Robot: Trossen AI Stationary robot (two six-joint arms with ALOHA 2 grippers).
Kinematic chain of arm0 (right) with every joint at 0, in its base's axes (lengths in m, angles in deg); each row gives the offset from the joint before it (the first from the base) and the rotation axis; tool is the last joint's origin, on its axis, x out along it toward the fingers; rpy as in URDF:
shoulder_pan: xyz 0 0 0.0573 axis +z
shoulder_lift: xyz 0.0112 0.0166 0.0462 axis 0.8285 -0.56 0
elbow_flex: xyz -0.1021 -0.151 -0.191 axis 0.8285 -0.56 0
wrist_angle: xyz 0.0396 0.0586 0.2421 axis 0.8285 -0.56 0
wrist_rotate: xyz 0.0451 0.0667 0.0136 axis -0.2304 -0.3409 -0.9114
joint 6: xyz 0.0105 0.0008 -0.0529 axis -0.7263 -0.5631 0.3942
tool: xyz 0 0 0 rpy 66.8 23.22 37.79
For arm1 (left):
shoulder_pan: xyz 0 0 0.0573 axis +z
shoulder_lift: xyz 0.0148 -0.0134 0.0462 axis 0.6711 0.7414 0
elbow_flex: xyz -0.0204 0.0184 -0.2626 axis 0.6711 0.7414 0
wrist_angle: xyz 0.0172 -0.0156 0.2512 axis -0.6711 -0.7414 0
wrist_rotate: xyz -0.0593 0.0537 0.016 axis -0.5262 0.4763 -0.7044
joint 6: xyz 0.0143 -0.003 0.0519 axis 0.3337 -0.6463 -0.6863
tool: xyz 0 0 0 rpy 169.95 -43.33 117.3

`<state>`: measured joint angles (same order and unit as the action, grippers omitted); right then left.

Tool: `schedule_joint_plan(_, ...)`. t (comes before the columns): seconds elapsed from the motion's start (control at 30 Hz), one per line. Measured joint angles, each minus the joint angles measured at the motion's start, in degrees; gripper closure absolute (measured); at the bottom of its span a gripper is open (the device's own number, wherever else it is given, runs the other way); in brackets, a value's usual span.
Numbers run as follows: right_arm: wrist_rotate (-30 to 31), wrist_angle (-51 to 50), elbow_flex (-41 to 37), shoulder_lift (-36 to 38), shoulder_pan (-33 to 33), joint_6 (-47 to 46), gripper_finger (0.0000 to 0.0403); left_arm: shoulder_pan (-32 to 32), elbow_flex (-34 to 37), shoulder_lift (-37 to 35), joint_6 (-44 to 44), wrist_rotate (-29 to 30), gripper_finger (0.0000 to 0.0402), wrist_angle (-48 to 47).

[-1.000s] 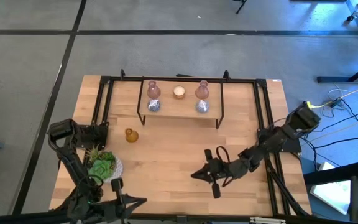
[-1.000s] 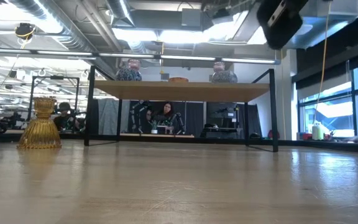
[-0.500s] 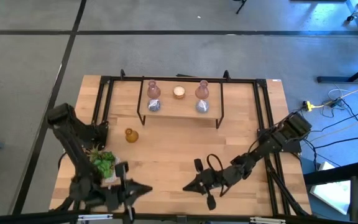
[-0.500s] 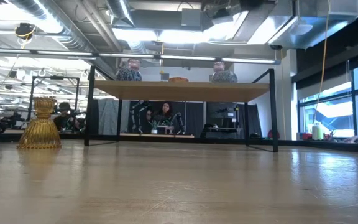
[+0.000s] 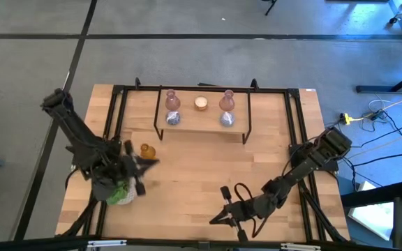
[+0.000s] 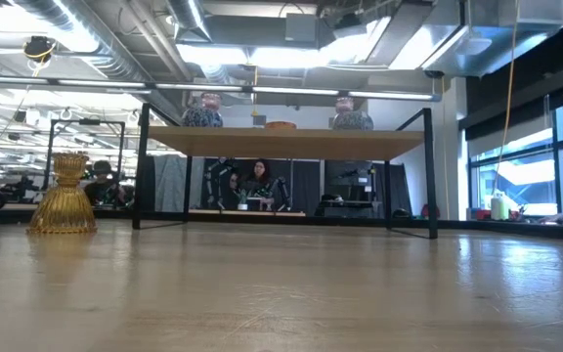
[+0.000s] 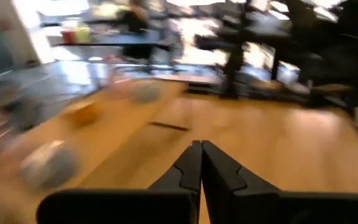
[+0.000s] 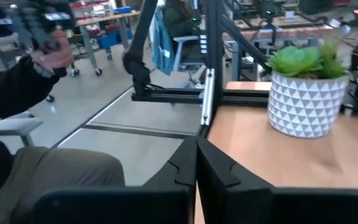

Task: Pick & Place candle stick holders
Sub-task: Put the orange glass candle holder on the shelf

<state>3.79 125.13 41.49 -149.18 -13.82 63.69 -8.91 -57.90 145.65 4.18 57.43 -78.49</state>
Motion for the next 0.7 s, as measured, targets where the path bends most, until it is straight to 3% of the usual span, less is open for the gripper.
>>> schedule_joint_plan(0.1,2.3,-0.9,0.0,0.0,0.4,-0.7,0.0397,-3.4,9.2,-6.8,12.9,13.1,0.04,-2.0)
schedule_joint_plan(0.17,3.6,-0.9,0.0,0.0,0.7,-0.7,0.0397,-4.6,14.2,-11.1,18.1,16.9,0.04,-2.0)
schedule_joint_plan(0.4,5.5,-1.5,0.0,0.0,0.7,-1.1,0.0397,0.4,23.8,-26.2,19.0,11.6,0.04,-2.6)
schedule_joint_plan(0.57,5.5,-1.7,0.0,0.0,0.3,-1.1,0.0397,4.6,24.2,-33.8,9.8,10.6,0.04,-4.0)
schedule_joint_plan(0.7,5.7,-1.7,0.0,0.0,0.2,-1.1,0.0397,9.0,24.2,-40.1,8.3,3.4,0.04,-6.0)
